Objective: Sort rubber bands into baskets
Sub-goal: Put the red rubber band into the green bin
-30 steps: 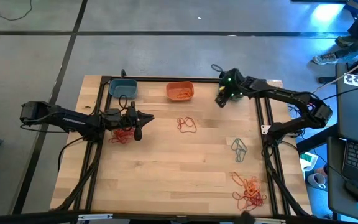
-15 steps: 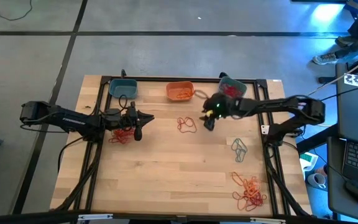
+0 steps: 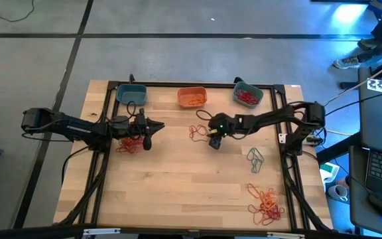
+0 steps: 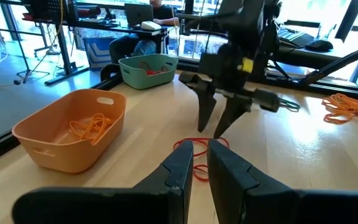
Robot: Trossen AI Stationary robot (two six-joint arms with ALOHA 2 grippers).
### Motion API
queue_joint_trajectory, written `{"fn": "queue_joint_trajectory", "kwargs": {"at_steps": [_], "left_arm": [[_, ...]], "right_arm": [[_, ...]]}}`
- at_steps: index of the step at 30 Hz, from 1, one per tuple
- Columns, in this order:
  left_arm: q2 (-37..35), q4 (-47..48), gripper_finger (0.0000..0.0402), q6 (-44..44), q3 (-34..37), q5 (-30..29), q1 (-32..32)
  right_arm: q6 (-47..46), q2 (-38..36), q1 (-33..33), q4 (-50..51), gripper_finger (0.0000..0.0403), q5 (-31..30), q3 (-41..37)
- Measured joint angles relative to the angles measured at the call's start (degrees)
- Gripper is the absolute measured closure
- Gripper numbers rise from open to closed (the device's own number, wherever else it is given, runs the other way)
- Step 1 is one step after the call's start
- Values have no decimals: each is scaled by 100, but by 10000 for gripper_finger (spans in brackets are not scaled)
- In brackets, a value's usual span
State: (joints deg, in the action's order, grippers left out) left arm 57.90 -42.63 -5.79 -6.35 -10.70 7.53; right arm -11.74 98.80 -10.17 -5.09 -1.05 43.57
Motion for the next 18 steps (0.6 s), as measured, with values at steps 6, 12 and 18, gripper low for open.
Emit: {"fn": "queue_joint_trajectory", "kwargs": {"at_steps": [6, 12, 18], "left_arm": [[0, 0, 357, -13, 0, 0, 0], [0, 4, 357, -16, 0, 0, 0], [1, 4, 357, -18, 0, 0, 0]], "right_arm": [[171, 140, 9, 27, 275, -179, 15], [523, 145, 14, 45, 362, -459, 15], [784, 156, 17, 93, 387, -1250, 15]]}}
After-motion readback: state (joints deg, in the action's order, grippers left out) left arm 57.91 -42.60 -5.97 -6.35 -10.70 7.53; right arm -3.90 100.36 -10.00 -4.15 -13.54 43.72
